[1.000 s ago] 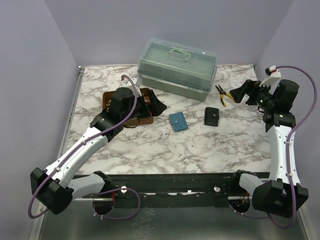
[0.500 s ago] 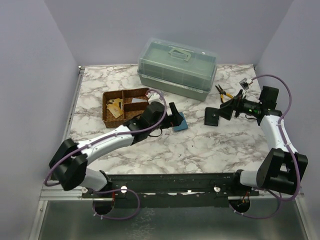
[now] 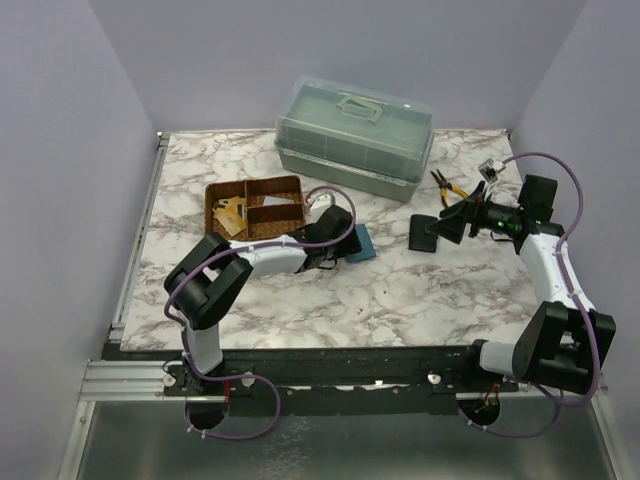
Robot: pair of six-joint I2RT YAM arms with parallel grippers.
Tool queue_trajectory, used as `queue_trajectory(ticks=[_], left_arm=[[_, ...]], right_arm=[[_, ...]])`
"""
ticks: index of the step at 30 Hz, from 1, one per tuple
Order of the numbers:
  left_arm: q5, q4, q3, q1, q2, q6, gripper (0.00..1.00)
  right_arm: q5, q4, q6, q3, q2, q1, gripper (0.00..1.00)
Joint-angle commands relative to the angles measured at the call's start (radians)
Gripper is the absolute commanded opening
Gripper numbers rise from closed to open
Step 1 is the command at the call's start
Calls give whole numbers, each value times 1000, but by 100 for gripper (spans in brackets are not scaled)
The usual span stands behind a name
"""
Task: Take the credit cards out of the card holder
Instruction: Open the card holder at the center of the board.
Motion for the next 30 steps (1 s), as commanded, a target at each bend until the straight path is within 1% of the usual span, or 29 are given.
queue_trajectory(ticks=[1, 4, 6, 8, 15, 18, 28, 29, 30], left_arm=[[46, 20, 42, 52, 39, -34, 74], [56, -4, 79, 54, 71, -66, 69], [55, -72, 115, 53, 96, -93, 67], [45, -95, 121, 53, 103, -114, 67], [35, -96, 129, 56, 97, -104, 66], [42, -102, 151, 60, 118, -91, 60], [39, -125, 183, 88, 136, -98, 57], [38, -125, 188, 93, 140, -89, 54], [45, -128, 195, 100, 150, -78, 48]], right_arm=[[4, 4, 10, -10, -13, -2, 100], [0, 9, 17, -10, -16, 0, 100], [5, 13, 19, -14, -19, -1, 100], [11, 15, 19, -19, -21, -1, 100], [-7, 30, 31, -28, -5, -2, 100], [-14, 29, 34, -30, 3, -1, 100], [-40, 42, 44, -44, -1, -2, 100], [-44, 43, 47, -45, -1, -1, 100], [-48, 44, 49, -45, 0, 0, 100]])
